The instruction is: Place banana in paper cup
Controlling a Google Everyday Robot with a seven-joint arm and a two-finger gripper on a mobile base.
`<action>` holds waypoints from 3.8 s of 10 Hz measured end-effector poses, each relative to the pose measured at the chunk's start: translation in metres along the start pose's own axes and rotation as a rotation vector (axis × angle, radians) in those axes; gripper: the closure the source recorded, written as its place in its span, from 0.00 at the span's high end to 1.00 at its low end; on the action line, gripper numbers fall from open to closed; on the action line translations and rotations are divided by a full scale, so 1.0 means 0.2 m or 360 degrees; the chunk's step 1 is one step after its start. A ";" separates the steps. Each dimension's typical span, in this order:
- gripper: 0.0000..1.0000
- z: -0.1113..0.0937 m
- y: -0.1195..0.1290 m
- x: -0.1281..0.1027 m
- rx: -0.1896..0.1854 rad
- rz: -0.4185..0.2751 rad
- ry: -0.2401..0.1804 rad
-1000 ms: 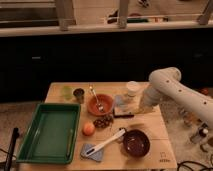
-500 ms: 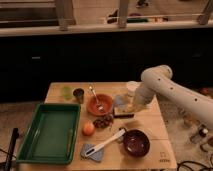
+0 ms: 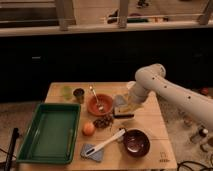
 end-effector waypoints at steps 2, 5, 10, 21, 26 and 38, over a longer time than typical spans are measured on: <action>0.00 -0.02 0.00 0.06 0.0022 0.0025 0.0029; 0.00 -0.05 -0.05 0.09 0.0050 0.0031 0.0047; 0.00 -0.05 -0.10 0.16 0.0053 0.0052 0.0055; 0.00 -0.13 -0.28 0.36 0.0152 0.0063 0.0110; 0.00 -0.16 -0.42 0.42 0.0201 0.0052 0.0129; 0.00 -0.13 -0.68 0.51 0.0395 0.0046 -0.0027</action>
